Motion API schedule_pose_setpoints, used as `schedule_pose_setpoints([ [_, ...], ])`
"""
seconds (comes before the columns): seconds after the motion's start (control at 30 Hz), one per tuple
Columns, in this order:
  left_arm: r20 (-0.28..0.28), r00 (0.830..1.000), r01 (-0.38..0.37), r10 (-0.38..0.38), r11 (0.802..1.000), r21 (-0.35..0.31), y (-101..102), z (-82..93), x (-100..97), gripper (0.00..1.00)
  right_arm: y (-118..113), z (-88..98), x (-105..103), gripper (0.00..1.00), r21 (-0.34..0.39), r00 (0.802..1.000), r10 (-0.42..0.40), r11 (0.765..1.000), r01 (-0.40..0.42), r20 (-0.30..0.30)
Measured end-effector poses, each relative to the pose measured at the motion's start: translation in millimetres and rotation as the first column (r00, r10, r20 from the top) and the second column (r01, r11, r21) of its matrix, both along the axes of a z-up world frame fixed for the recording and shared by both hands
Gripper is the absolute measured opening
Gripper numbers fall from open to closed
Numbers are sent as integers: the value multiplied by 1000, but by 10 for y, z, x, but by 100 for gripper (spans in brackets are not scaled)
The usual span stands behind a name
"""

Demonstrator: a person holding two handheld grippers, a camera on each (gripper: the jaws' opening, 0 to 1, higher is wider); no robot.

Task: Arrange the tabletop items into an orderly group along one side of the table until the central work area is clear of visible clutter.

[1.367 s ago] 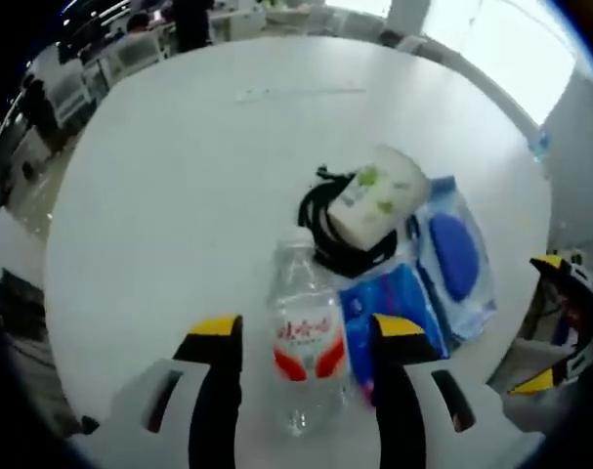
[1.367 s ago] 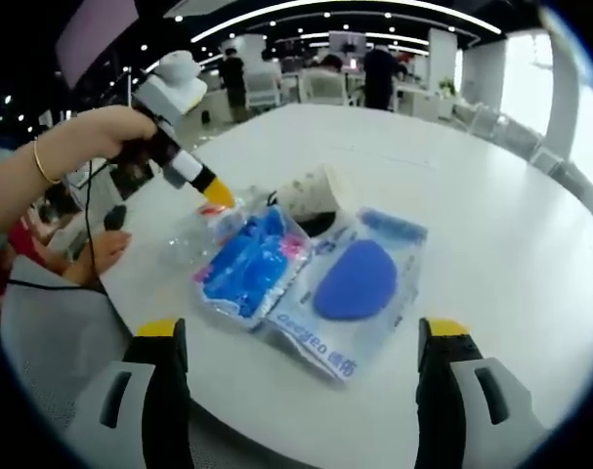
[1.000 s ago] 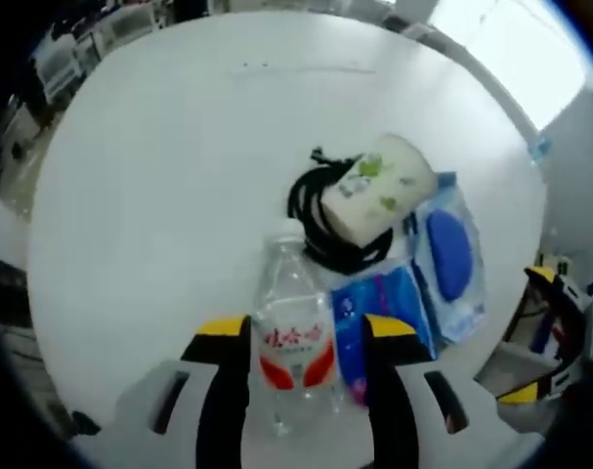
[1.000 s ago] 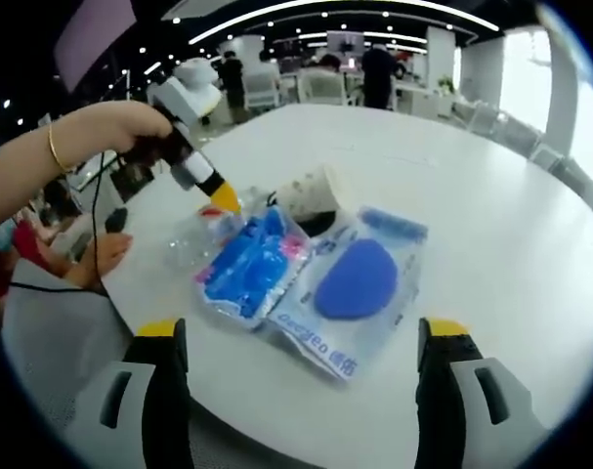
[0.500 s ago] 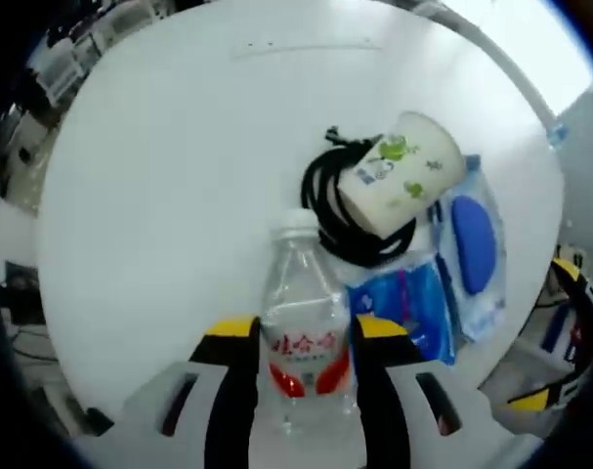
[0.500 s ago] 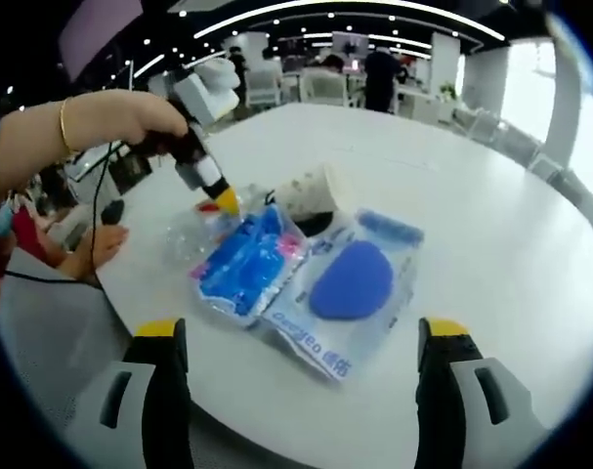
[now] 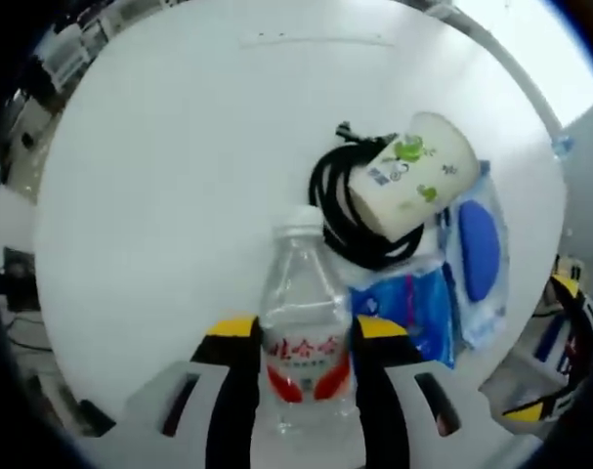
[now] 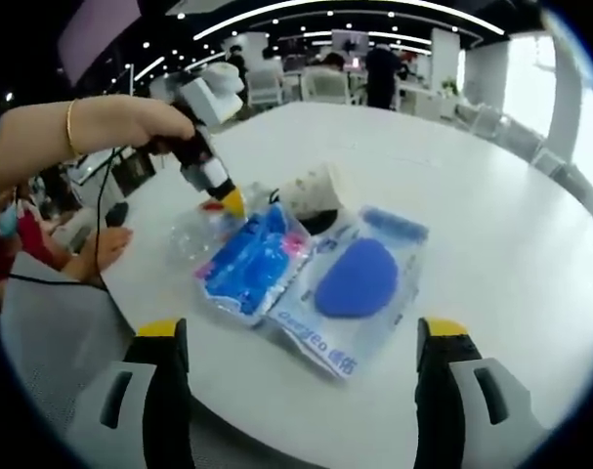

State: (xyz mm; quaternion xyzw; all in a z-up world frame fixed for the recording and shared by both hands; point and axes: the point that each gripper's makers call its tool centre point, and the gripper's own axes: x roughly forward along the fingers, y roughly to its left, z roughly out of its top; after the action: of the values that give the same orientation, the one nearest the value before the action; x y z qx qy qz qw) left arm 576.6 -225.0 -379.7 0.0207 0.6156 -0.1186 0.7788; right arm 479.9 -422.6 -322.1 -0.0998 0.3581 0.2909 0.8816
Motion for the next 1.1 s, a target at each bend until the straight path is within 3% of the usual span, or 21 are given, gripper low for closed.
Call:
schedule_pose_setpoints([
  [0.1,19,999,25,-25,1000,8,3,2,3,33,5,-5,-6,96,-2,1000,4,1000,-4,-1],
  [0.5,66,997,-31,33,999,-25,125,85,-59,32,19,-11,-22,96,1,1000,9,1000,-9,-6],
  [0.7,136,990,-29,38,998,-64,167,210,-135,32,17,-19,-35,96,2,1000,9,1000,-9,-12],
  [1.03,241,959,-118,150,983,-141,329,375,-284,32,43,-20,-56,96,3,1000,21,1000,-21,-14],
  [1.1,283,943,-137,175,979,-150,358,431,-309,32,45,-18,-57,96,5,1000,23,1000,-22,-14],
])
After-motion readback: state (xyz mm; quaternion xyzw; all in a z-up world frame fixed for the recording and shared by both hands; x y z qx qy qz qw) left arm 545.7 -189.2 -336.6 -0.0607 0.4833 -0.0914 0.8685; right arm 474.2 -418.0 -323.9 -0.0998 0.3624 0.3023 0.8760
